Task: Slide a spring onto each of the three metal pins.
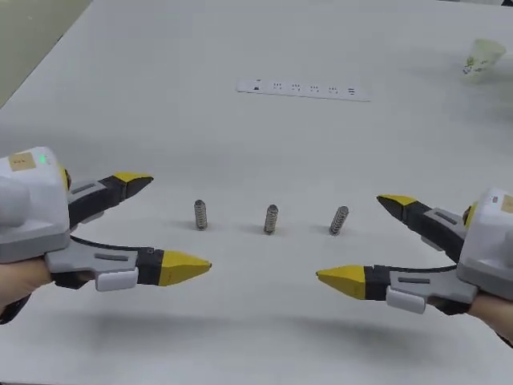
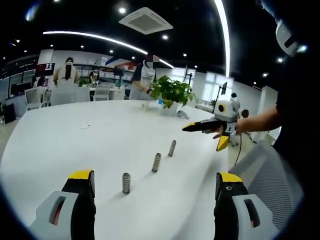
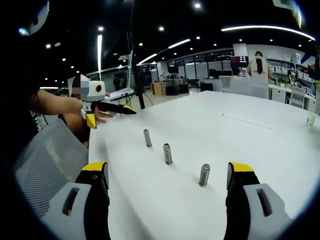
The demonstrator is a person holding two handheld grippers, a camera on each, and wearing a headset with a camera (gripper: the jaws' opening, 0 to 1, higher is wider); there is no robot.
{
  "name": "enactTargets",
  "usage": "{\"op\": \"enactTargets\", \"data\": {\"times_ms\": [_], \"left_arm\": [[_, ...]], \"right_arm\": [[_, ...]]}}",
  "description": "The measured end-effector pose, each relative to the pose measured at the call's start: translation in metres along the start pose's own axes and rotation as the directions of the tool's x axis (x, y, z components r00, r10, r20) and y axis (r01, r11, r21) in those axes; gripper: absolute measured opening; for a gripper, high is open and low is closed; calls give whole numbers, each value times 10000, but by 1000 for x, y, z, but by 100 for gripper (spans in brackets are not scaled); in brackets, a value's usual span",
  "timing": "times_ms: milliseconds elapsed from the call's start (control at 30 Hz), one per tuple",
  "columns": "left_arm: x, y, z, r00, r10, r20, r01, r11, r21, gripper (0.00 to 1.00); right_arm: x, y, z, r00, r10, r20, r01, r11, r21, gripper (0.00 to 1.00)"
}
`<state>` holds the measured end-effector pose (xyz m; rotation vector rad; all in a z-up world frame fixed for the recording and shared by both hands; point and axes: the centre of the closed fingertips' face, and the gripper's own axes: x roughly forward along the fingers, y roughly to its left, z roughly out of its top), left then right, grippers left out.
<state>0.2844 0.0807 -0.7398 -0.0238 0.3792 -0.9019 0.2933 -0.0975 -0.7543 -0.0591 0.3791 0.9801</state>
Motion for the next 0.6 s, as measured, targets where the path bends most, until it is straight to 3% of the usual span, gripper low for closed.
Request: {"op": "enactTargets", "data": {"times_ms": [300,600], "left_arm": [[-5,0,-2,9998,167,80,-166,9997,-163,98],[-11,0,-11,9992,376,-118,-380,9985,-397,98]], "right_arm": [[-6,0,-9,9998,-136,-151,138,9997,176,99],[-12,-4,-21,9987,-331,-397,345,9988,356,99]]}}
